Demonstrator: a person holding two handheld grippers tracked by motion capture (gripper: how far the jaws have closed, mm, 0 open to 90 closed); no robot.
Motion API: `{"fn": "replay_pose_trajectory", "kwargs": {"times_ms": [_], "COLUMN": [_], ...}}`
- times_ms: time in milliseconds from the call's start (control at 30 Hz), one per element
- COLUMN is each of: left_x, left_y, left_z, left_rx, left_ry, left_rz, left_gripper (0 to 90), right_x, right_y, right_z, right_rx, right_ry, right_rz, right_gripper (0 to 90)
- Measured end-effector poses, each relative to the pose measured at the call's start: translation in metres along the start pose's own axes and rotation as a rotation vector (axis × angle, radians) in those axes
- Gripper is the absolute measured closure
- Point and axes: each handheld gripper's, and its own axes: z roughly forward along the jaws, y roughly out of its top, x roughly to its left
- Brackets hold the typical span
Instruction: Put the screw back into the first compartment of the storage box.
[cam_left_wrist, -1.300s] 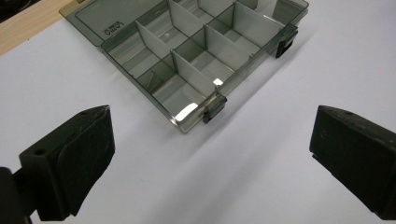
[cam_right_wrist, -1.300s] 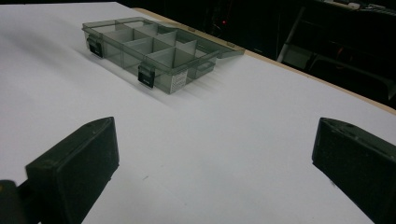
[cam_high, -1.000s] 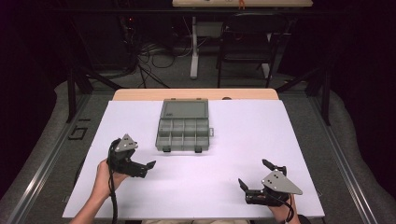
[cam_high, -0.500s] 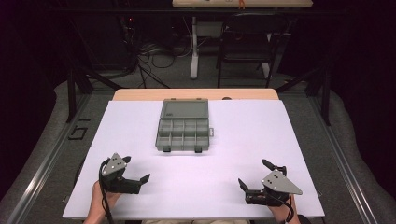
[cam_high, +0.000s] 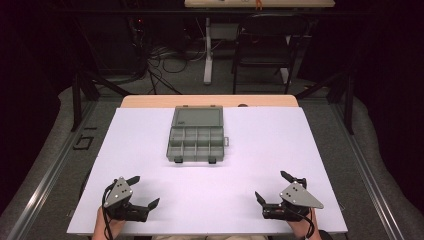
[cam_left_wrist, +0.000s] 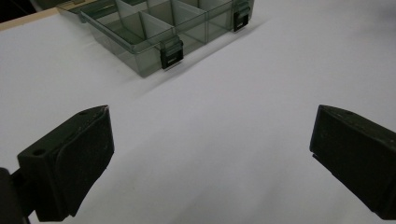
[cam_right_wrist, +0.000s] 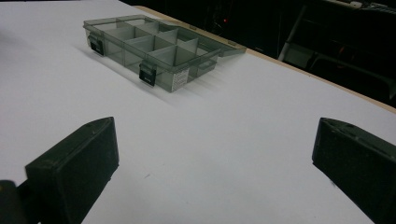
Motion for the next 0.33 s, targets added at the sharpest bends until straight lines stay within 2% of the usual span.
{"fn": "replay_pose_trajectory", "kwargs": {"times_ms": [333], "left_x": [0.0021], "left_y": [-0.0011], "left_z": [0.0006], "left_rx": [0.004], "left_ry": [-0.002], "left_rz": [0.004], "left_gripper": [0.0], "right_x": [-0.0003], "right_y": [-0.0002], "right_z": [0.0], "right_rx": [0.003], "right_ry": [0.0], "right_rz": [-0.005], "right_gripper": [0.0]}}
